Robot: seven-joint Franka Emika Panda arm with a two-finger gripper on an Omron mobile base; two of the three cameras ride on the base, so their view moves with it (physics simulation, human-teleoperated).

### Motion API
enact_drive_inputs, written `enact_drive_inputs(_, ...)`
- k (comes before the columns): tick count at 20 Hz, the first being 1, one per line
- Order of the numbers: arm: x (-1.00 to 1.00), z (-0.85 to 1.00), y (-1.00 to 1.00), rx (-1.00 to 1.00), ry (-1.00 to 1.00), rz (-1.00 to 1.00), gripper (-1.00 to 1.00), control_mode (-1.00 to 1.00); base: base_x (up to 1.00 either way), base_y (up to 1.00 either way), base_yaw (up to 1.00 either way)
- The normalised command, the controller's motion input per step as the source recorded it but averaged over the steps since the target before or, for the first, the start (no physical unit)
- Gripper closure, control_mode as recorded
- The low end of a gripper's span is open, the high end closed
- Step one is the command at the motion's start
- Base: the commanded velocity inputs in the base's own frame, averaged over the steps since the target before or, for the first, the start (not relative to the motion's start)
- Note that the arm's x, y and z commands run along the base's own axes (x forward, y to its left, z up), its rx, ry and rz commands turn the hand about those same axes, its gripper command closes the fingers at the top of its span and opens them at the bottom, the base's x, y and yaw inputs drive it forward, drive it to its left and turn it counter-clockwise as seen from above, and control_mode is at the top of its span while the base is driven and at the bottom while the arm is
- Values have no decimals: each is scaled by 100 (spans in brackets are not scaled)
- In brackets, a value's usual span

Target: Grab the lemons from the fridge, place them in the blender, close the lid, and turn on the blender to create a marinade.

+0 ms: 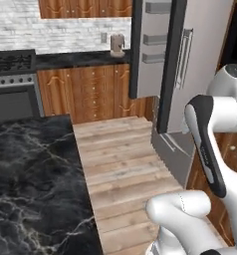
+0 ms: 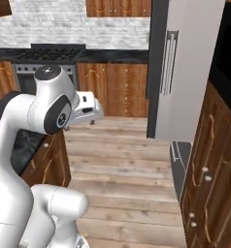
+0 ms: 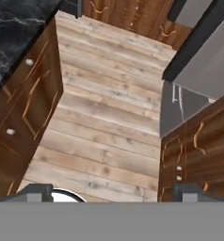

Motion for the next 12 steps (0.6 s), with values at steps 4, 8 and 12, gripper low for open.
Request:
enact_drive_inputs(4,0,0,0,0,0,0,-100,100,100,0,4)
enact_drive_inputs(8,0,0,0,0,0,0,-100,100,100,0,1)
enact_drive_inputs(12,0,0,0,0,0,0,-100,100,100,0,0)
